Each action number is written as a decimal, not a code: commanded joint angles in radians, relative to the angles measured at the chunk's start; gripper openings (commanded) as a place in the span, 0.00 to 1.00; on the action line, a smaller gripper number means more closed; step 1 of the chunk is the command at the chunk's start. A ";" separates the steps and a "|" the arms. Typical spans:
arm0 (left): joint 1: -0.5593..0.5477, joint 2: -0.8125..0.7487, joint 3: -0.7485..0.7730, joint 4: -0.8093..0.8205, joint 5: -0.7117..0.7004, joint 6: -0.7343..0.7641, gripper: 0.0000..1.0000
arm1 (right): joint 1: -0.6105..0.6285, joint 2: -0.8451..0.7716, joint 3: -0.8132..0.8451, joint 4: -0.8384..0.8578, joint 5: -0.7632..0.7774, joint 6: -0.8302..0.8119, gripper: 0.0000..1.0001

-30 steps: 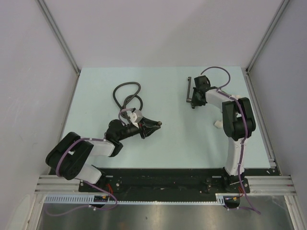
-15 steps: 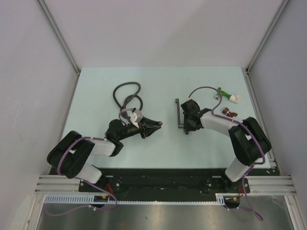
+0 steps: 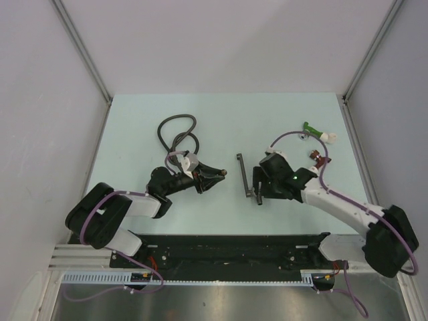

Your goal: Install the water faucets

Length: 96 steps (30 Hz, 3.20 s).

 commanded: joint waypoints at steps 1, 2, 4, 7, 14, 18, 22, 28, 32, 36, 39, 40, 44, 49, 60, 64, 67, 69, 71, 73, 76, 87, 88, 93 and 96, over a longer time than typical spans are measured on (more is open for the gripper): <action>0.007 -0.030 -0.003 0.073 0.019 -0.010 0.35 | -0.064 -0.158 0.026 0.016 -0.035 -0.048 0.82; 0.007 -0.036 -0.004 0.070 0.019 -0.010 0.35 | -0.081 -0.167 0.031 0.025 -0.045 -0.081 0.84; 0.009 -0.044 -0.007 0.069 0.020 -0.007 0.35 | -0.139 -0.168 0.044 0.021 -0.075 -0.107 0.81; 0.010 -0.053 -0.010 0.060 0.019 -0.006 0.35 | -0.211 -0.111 0.080 0.004 -0.115 -0.150 0.72; 0.012 -0.062 -0.010 0.043 0.023 0.004 0.36 | -0.270 0.116 0.162 -0.002 -0.163 -0.216 0.60; 0.012 -0.067 -0.006 0.023 0.018 0.013 0.36 | -0.262 0.216 0.199 0.012 -0.187 -0.227 0.59; 0.013 -0.065 -0.004 0.001 0.018 0.025 0.36 | -0.224 0.271 0.245 0.015 -0.183 -0.261 0.57; 0.013 -0.053 0.008 -0.008 0.023 0.028 0.36 | -0.169 0.307 0.291 0.007 -0.177 -0.301 0.57; 0.013 -0.056 0.007 -0.011 0.024 0.031 0.36 | -0.149 0.345 0.325 0.021 -0.206 -0.301 0.57; 0.013 -0.059 0.005 -0.016 0.020 0.031 0.36 | -0.127 0.411 0.366 0.018 -0.217 -0.296 0.56; 0.013 -0.065 0.003 -0.019 0.020 0.036 0.36 | -0.123 0.458 0.388 0.012 -0.213 -0.292 0.55; 0.013 -0.067 0.005 -0.020 0.021 0.036 0.36 | -0.120 0.480 0.393 0.010 -0.210 -0.290 0.55; 0.013 -0.071 0.002 -0.023 0.019 0.039 0.36 | -0.106 0.532 0.414 -0.007 -0.197 -0.290 0.51; 0.015 -0.068 0.005 -0.023 0.021 0.039 0.36 | -0.083 0.590 0.439 -0.016 -0.187 -0.290 0.46; 0.015 -0.079 -0.003 0.019 0.038 -0.009 0.36 | -0.041 0.600 0.440 -0.018 -0.137 -0.289 0.00; 0.015 -0.088 -0.009 0.052 0.046 -0.047 0.36 | -0.017 0.465 0.440 -0.010 -0.034 -0.287 0.00; 0.015 -0.105 -0.019 0.085 0.047 -0.084 0.36 | 0.005 0.373 0.440 0.013 0.023 -0.293 0.00; 0.015 -0.125 -0.024 0.109 0.046 -0.114 0.36 | 0.020 0.270 0.440 0.027 0.072 -0.295 0.00; 0.015 -0.145 -0.029 0.122 0.046 -0.134 0.36 | 0.049 0.168 0.440 0.054 0.105 -0.304 0.00; 0.013 -0.157 -0.036 0.138 0.038 -0.168 0.37 | 0.098 0.097 0.440 0.097 0.173 -0.327 0.00; 0.013 -0.170 -0.050 0.200 0.024 -0.223 0.37 | 0.163 -0.026 0.433 0.189 0.268 -0.392 0.00; 0.003 -0.111 -0.059 0.449 -0.034 -0.495 0.36 | 0.543 -0.190 0.328 0.701 0.500 -0.788 0.00; -0.010 -0.113 -0.058 0.449 -0.037 -0.496 0.36 | 0.564 -0.186 0.324 0.728 0.506 -0.814 0.00; -0.043 -0.154 -0.067 0.448 -0.057 -0.480 0.36 | 0.626 -0.183 0.288 0.861 0.480 -0.878 0.00; -0.062 -0.202 -0.081 0.449 -0.062 -0.458 0.36 | 0.632 -0.192 0.276 0.895 0.434 -0.845 0.00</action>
